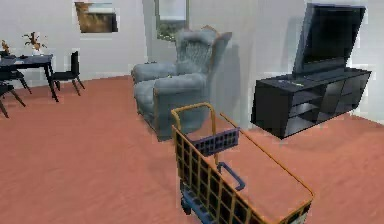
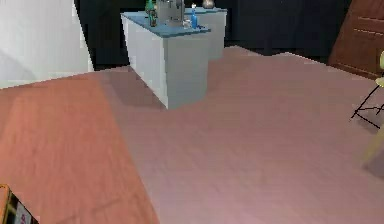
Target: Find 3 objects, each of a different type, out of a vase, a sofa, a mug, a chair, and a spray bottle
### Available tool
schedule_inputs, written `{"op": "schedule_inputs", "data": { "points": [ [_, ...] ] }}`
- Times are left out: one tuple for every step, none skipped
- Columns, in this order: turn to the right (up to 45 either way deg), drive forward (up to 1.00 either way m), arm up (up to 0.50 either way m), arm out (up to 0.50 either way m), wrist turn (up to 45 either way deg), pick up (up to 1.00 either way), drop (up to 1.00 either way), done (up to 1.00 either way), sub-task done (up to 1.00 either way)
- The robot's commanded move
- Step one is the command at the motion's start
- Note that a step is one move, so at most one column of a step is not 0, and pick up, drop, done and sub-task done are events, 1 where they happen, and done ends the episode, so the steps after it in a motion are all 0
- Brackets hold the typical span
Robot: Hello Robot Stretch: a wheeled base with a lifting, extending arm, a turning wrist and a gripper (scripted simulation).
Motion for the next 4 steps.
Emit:
{"op": "schedule_inputs", "data": {
  "points": [
    [-45.0,0.00,0.00,0.00,0.0,0.00,0.00,0.00,0.00],
    [-45.0,0.00,0.00,0.00,0.0,0.00,0.00,0.00,0.00],
    [-27.0,0.00,0.00,0.00,0.0,0.00,0.00,0.00,0.00],
    [-3.0,0.00,0.00,0.00,0.0,0.00,0.00,0.00,0.00]
  ]
}}
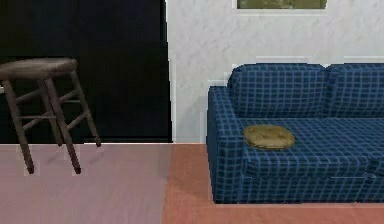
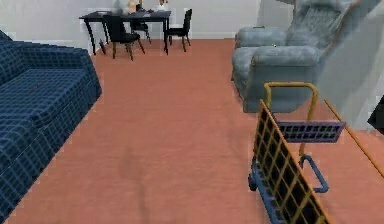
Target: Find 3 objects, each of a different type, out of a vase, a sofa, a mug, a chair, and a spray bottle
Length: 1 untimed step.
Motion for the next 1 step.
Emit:
{"op": "schedule_inputs", "data": {
  "points": [
    [0.0,0.45,0.00,0.00,0.0,0.00,0.00,0.00,0.00]
  ]
}}
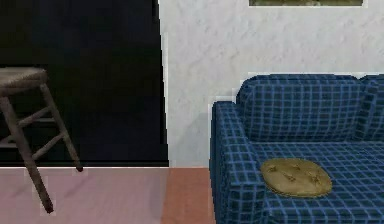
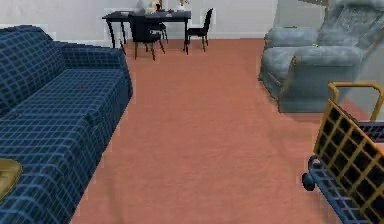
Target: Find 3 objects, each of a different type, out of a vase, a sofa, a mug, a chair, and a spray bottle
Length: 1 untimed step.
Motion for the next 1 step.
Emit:
{"op": "schedule_inputs", "data": {
  "points": [
    [45.0,0.00,0.00,0.00,0.0,0.00,0.00,0.00,0.00]
  ]
}}
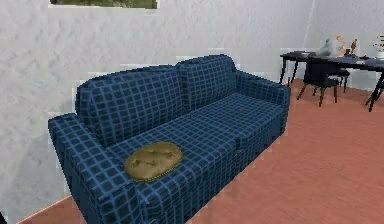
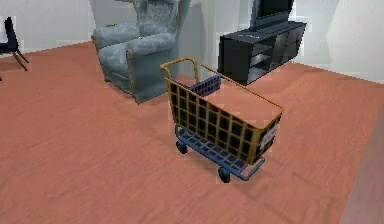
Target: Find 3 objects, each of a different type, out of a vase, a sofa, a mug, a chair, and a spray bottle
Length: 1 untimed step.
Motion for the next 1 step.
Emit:
{"op": "schedule_inputs", "data": {
  "points": [
    [0.0,0.00,0.00,0.00,0.0,0.00,0.00,0.00,1.00]
  ]
}}
